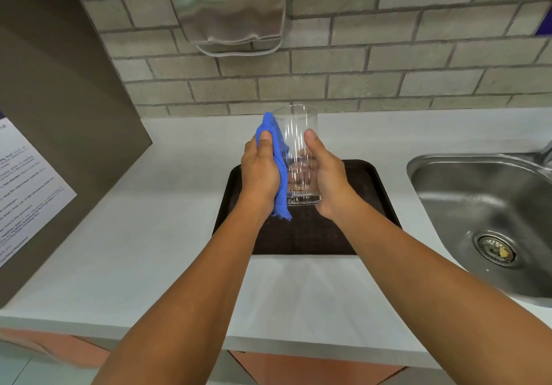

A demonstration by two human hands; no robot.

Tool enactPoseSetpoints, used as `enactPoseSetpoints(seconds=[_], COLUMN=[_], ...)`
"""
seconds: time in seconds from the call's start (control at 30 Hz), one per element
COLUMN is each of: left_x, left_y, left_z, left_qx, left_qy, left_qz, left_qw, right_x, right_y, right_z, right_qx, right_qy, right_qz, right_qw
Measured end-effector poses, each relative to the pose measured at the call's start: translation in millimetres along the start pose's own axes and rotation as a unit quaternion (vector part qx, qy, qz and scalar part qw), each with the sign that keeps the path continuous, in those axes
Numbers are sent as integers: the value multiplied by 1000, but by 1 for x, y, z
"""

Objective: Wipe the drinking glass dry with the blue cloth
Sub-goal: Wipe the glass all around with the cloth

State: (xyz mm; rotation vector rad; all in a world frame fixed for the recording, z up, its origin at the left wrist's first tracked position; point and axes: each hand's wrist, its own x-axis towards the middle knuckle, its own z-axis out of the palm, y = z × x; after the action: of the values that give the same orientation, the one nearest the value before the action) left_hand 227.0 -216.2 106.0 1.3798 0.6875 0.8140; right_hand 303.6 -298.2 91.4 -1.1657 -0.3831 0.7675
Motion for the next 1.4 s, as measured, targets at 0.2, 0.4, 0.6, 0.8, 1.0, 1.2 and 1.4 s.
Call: enactPoseSetpoints(seconds=[0.2, 0.4, 0.6, 0.8, 1.0, 1.2, 1.4], left_x=[1, -2, -8, 7, 3, -3, 3], left_y=[-6, -8, -2, 0, 4, 1, 5], left_z=[1, 6, 12, 1, 3, 6, -2], left_qx=[43, 93, 179, -34, 5, 185, 14], left_qy=[46, 43, 48, -22, -4, -14, -32], left_qz=[48, 91, 228, -3, -19, 234, 3], left_qw=[997, 991, 956, 999, 1000, 954, 999], right_x=[3, 3, 1, -6, -9, -9, -11], right_y=[2, 8, 4, -7, -8, -7, -3], right_z=[3, 7, 10, 3, 0, 1, 1], right_qx=[-73, -99, -92, 13, 51, 52, 68], right_qy=[23, 20, 28, -46, -81, -79, -63], right_qz=[-12, -59, -57, 8, 64, 49, 61], right_qw=[997, 993, 994, 999, 993, 994, 994])
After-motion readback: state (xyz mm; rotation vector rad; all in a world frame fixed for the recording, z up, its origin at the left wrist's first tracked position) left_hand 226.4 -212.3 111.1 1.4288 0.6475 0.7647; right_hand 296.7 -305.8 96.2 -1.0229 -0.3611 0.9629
